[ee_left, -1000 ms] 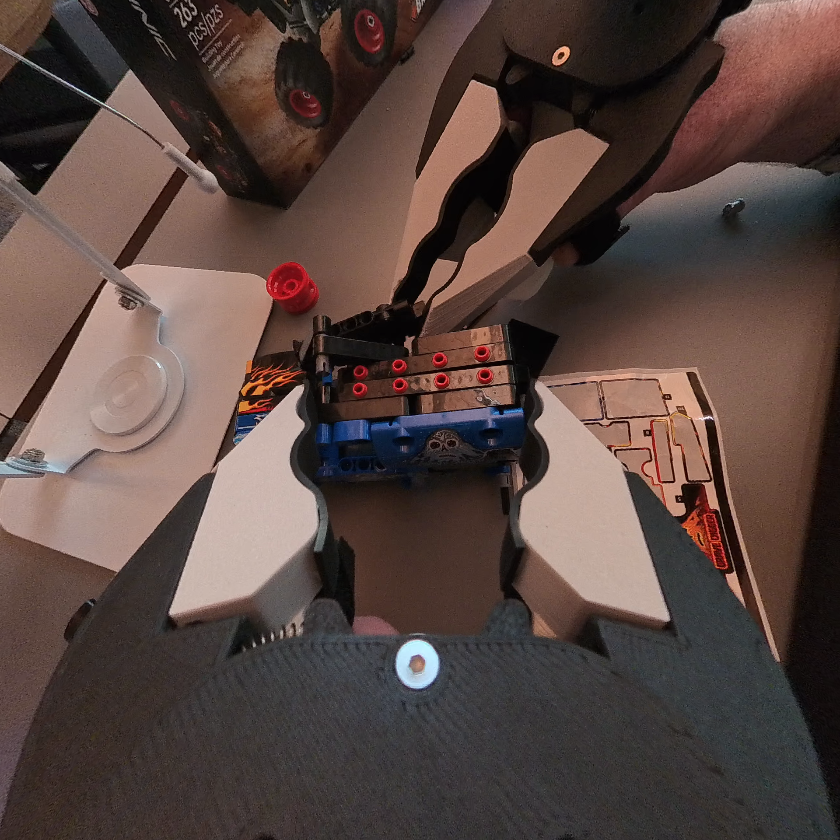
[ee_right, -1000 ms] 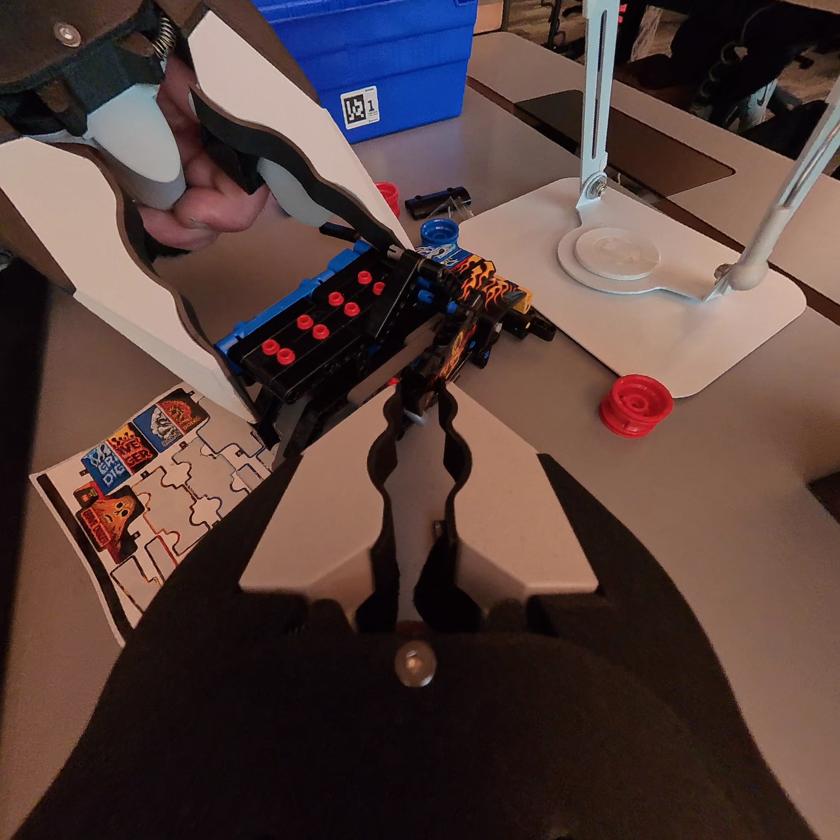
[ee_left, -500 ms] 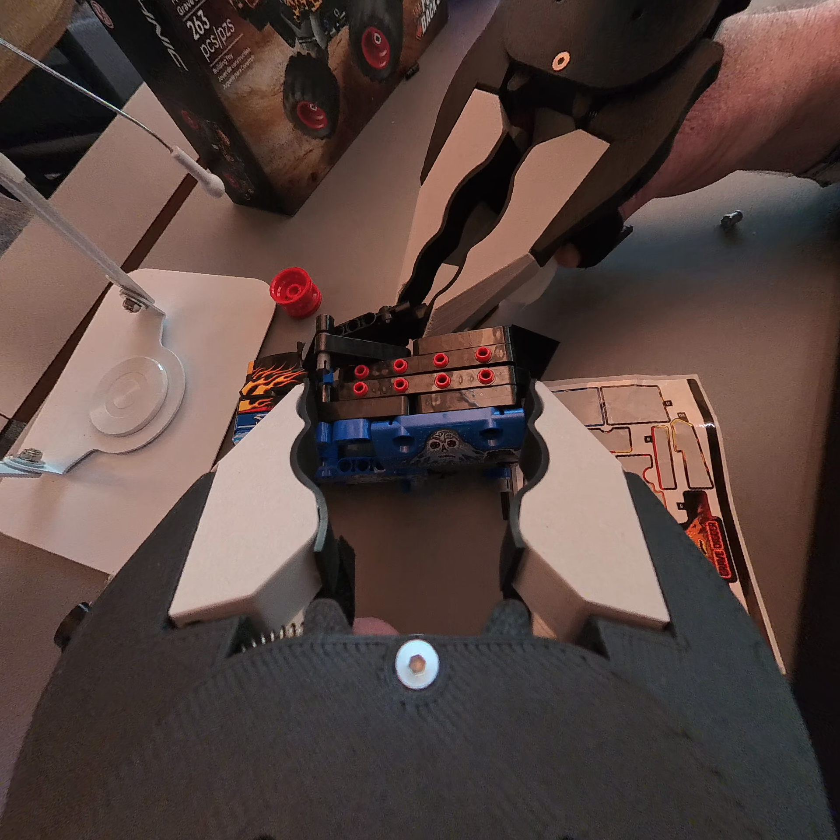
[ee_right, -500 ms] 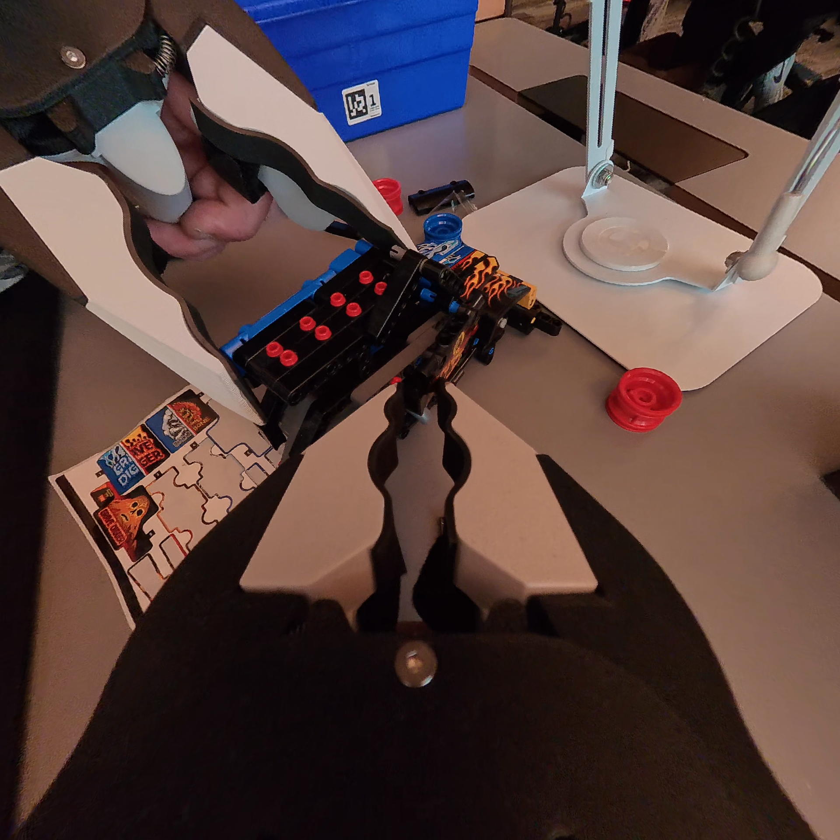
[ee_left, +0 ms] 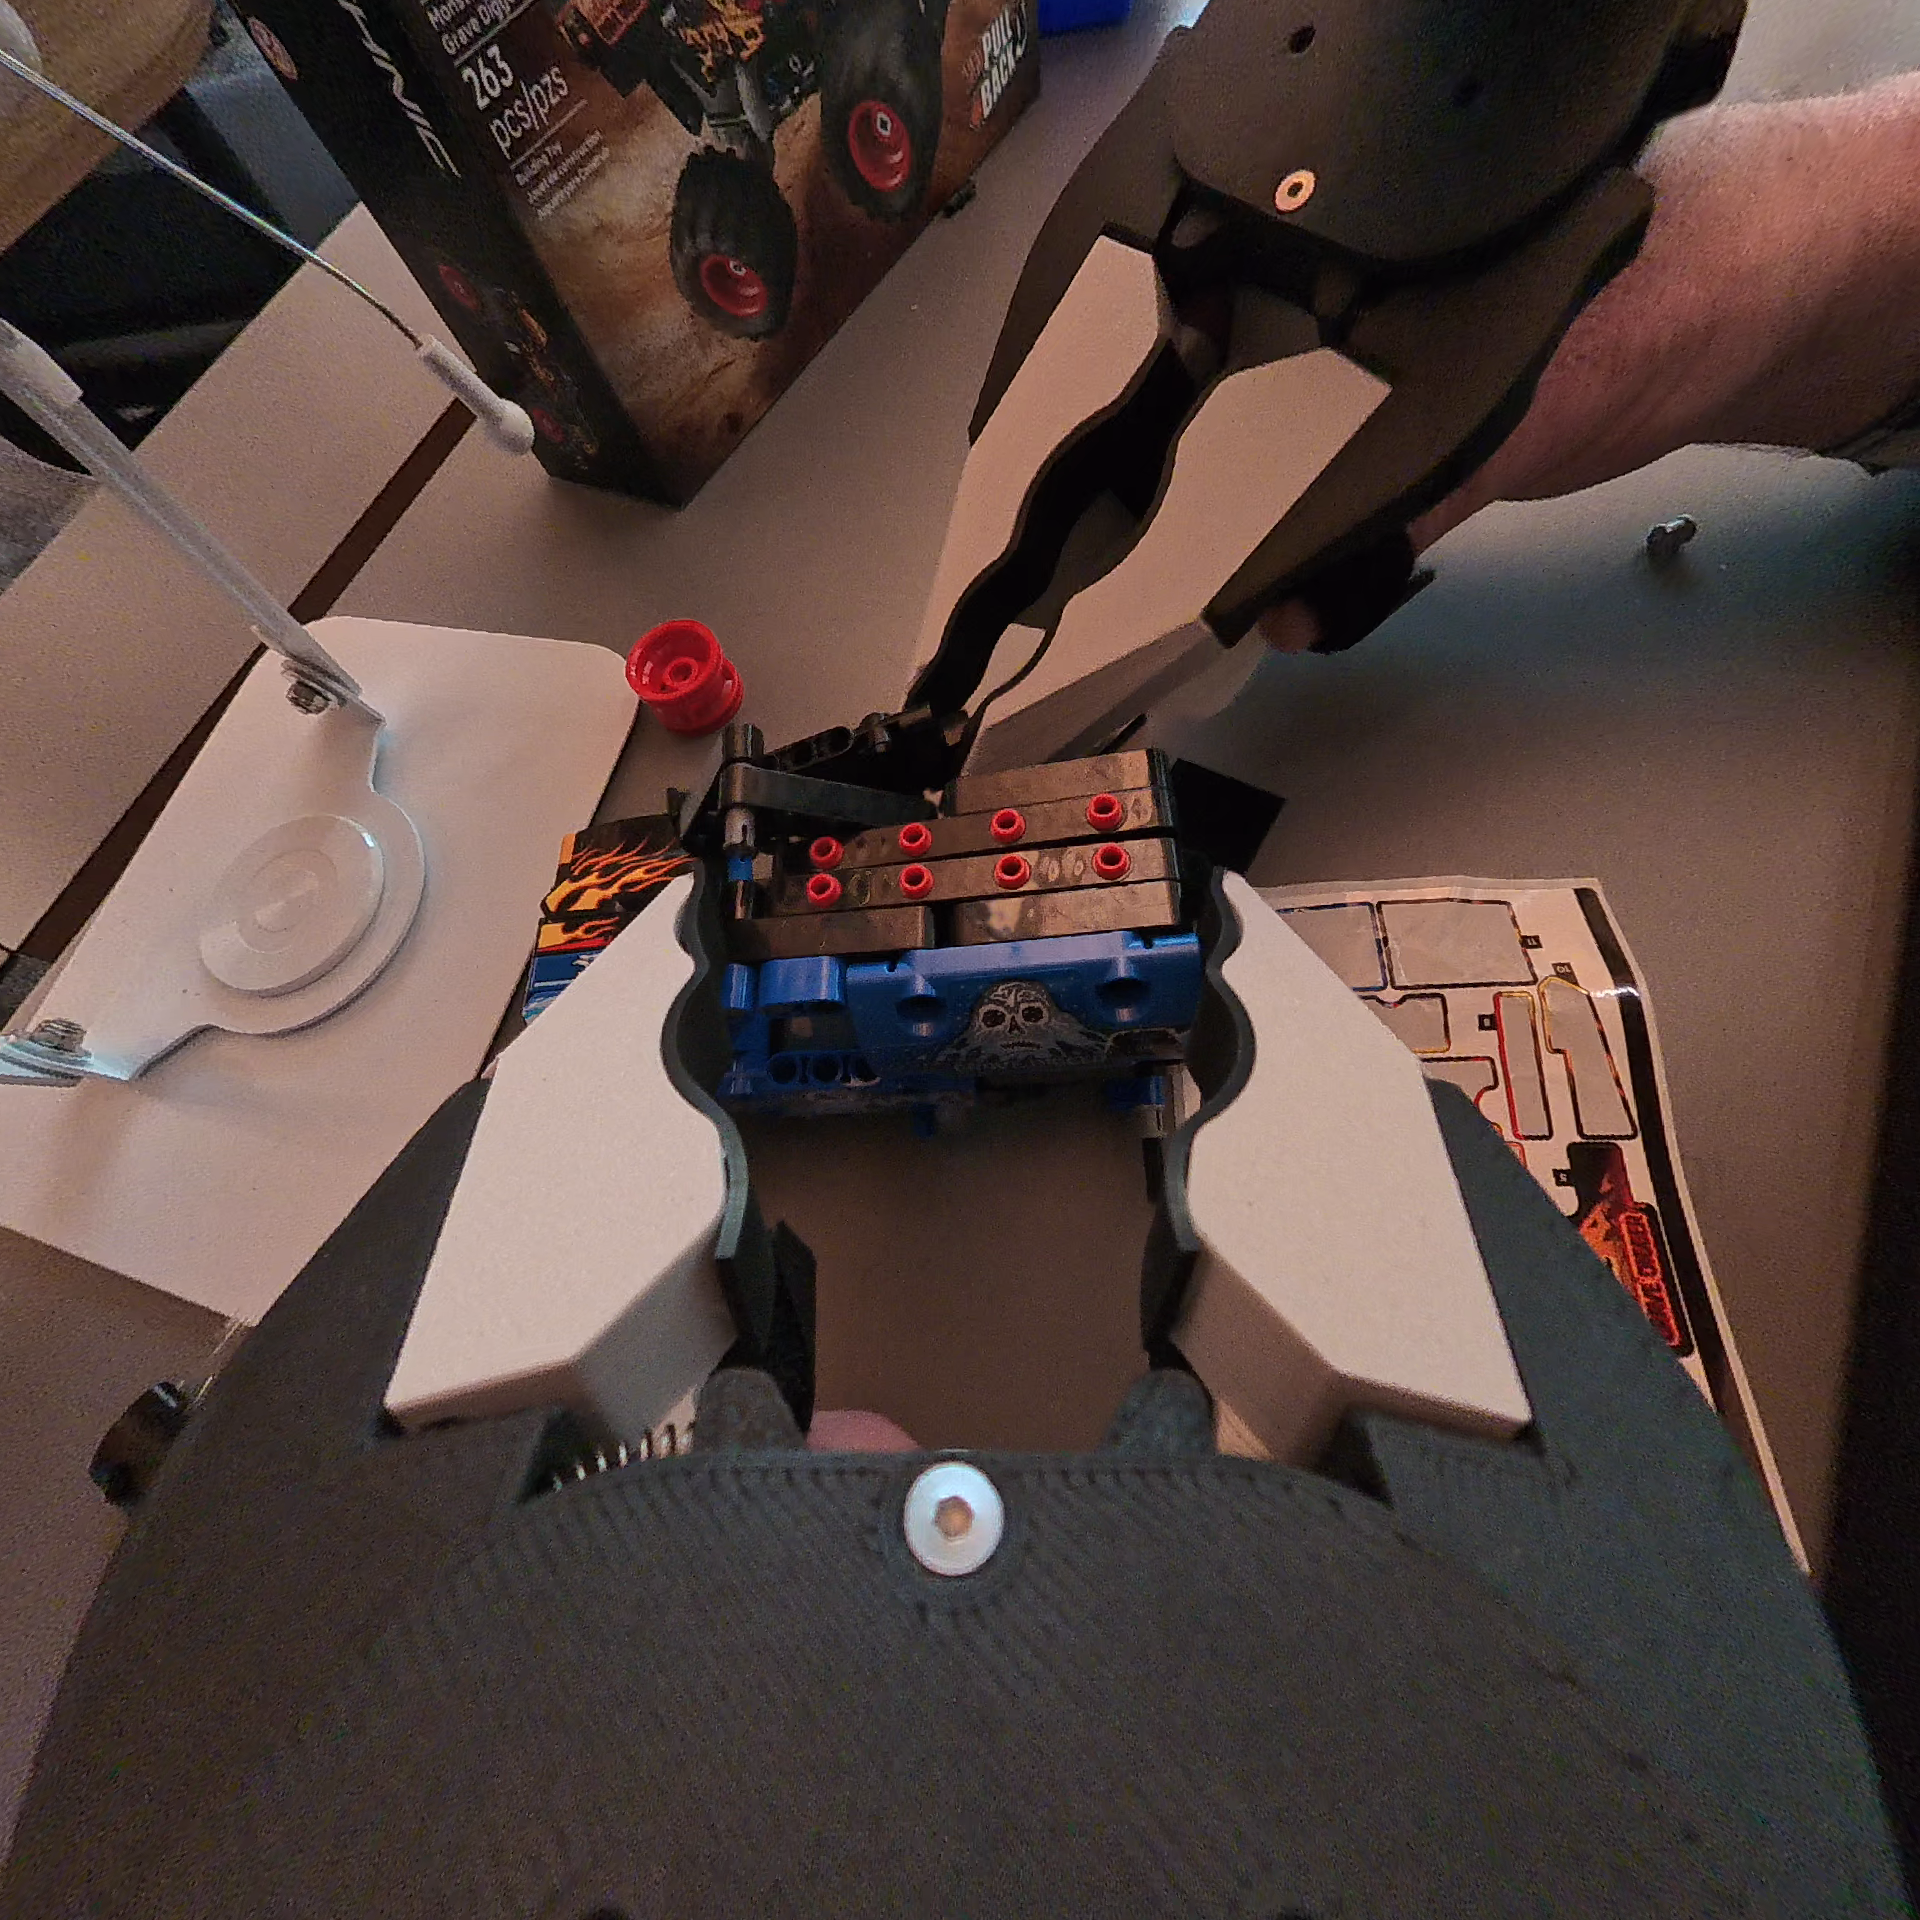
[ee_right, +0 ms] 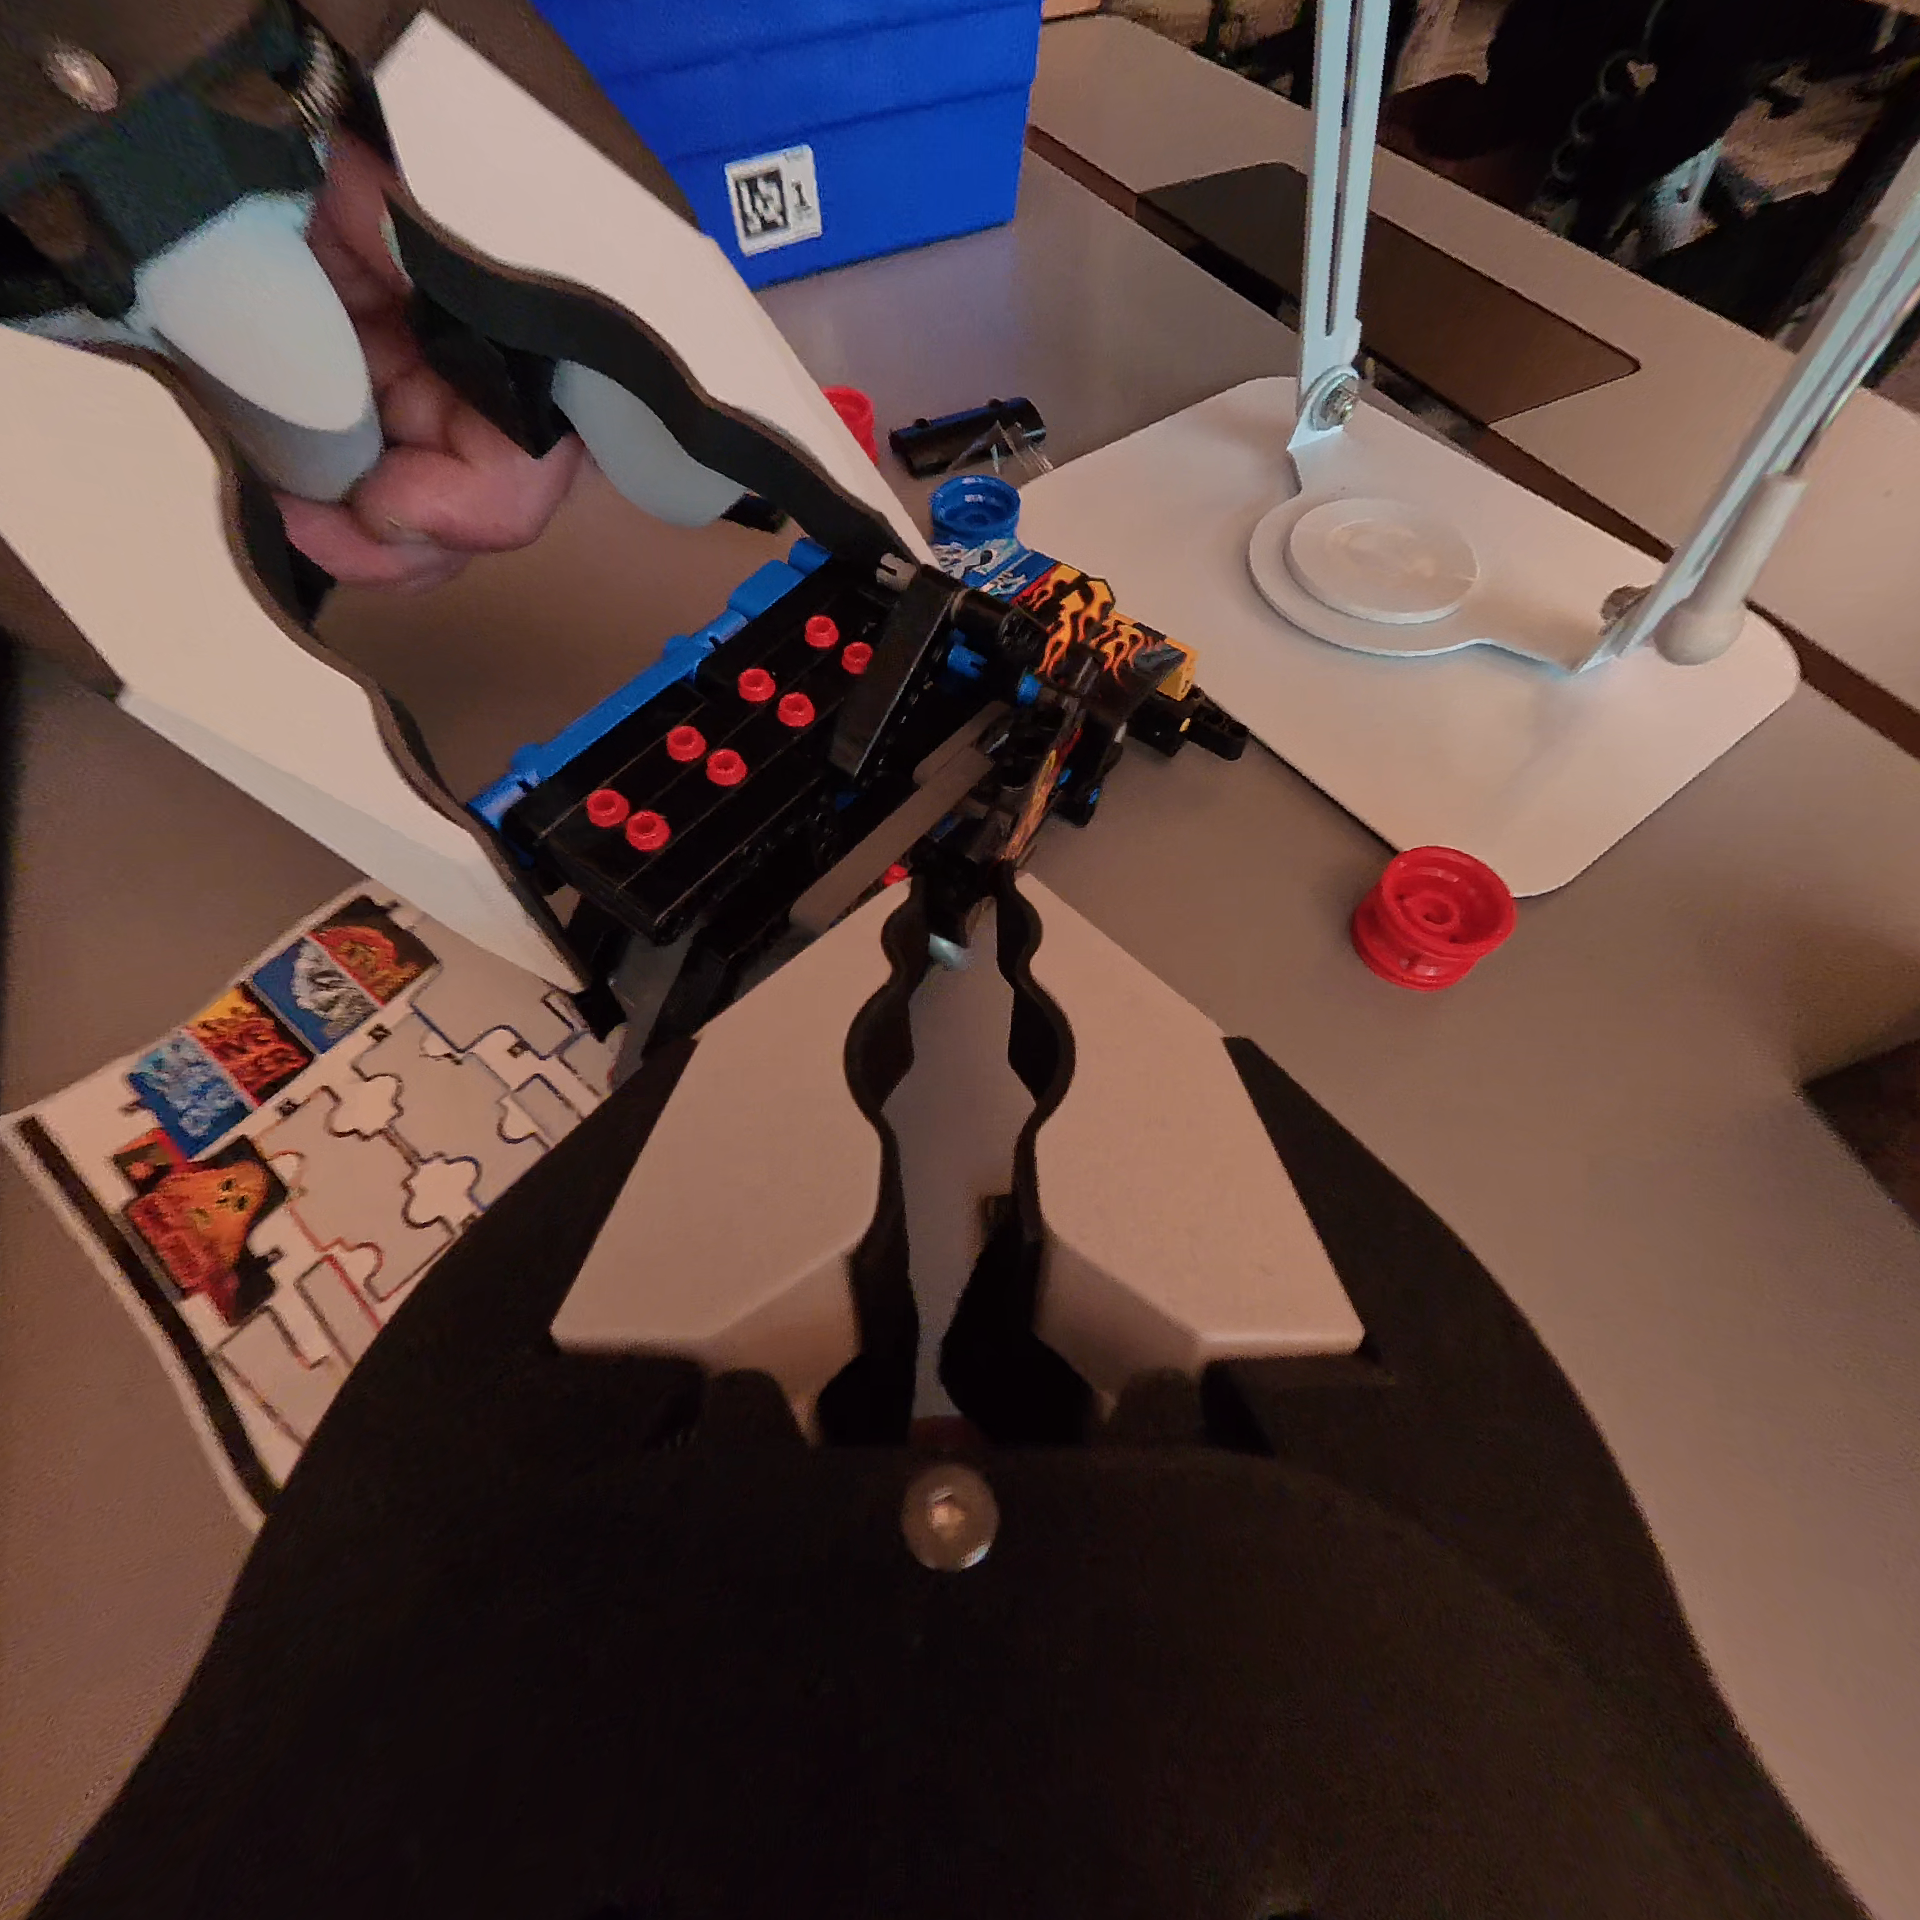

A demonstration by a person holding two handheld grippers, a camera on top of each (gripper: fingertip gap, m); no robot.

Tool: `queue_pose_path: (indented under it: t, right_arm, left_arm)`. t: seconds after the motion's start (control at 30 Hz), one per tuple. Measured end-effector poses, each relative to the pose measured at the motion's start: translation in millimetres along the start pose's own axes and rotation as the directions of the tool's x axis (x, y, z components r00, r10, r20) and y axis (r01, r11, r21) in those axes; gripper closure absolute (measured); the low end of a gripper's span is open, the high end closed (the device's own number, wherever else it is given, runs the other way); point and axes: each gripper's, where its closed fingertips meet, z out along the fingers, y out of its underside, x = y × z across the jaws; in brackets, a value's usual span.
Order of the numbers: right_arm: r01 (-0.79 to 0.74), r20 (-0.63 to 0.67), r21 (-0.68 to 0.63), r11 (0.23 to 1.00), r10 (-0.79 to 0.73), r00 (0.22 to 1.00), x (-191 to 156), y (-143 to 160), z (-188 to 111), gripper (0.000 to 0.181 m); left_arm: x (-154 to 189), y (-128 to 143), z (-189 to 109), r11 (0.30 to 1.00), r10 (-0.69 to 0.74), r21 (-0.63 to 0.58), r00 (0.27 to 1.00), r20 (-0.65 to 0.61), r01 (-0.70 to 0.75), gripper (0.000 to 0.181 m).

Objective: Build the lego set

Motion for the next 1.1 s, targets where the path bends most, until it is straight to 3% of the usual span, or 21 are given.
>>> queue_pose_path:
  t: [0.27, 0.8, 0.97, 1.1]
  right_arm:
    - [0.000, 0.021, -0.003, 1.000, 0.000, 1.000, -2.3, -1.0, -2.3, 0.171]
    - [-0.160, 0.099, 0.018, 0.987, 0.158, 0.983, -3.1, -2.5, -2.9, 0.170]
    - [-0.129, 0.112, 0.022, 0.991, 0.126, 0.986, -6.2, -3.6, -5.0, 0.166]
    - [-0.017, 0.076, 0.009, 1.000, 0.017, 0.997, -8.9, -0.8, -7.3, 0.167]
  left_arm:
    - [-0.2, 1.4, -0.9, 1.000, 0.013, -0.006, 1.000, 0.002, -0.012, 0.091]
    - [0.1, 1.0, -0.7, 1.000, 0.007, 0.005, 1.000, 0.005, -0.007, 0.091]
    - [0.0, 2.1, -2.0, 1.000, 0.019, 0.001, 1.000, -0.003, -0.019, 0.092]
    - [1.7, 2.2, -3.4, 0.999, 0.032, 0.017, 0.999, -0.032, -0.032, 0.092]
